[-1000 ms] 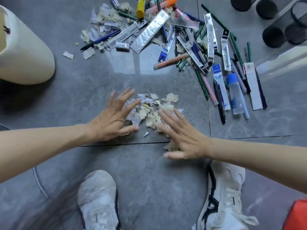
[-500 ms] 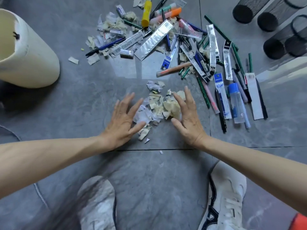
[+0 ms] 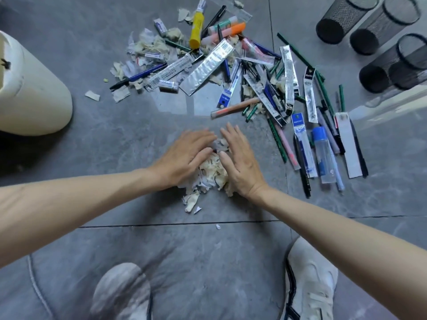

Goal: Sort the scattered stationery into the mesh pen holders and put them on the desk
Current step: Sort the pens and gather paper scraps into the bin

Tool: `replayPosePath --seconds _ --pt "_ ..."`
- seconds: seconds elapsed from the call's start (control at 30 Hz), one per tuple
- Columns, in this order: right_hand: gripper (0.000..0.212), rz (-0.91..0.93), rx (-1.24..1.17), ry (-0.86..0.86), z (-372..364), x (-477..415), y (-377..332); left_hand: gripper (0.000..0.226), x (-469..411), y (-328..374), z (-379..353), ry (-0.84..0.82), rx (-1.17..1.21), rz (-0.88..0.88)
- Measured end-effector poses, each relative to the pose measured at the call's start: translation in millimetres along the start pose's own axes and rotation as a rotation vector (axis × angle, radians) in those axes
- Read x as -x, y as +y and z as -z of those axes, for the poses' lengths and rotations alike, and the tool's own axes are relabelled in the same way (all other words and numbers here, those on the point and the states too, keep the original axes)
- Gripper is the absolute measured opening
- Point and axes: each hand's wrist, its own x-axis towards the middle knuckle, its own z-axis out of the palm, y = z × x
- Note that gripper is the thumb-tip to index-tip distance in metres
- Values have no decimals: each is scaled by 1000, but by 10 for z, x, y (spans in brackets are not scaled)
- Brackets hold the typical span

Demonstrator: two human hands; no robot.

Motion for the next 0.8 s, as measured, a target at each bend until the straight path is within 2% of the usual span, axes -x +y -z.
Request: replayPosePath --seconds 0.13,0.23,0.4,0.5,0.67,0.8 --pt "62 73 107 -134 0 -45 27 62 388 -4 -45 187 41 241" --pt "56 87 41 -109 -122 87 -27 66 484 141 -205 217 202 351" --pt "48 3 -79 145 -427 205 -152 64 357 462 -517 359 292 418" --pt "48 -113 -210 310 -593 232 -298 59 258 528 -582 442 328 414" --pt "52 -275 -458 445 -657 220 -469 52 127 517 -574 510 402 399" --pt "43 -470 -796 539 -560 133 -625 51 23 541 -552 502 462 399"
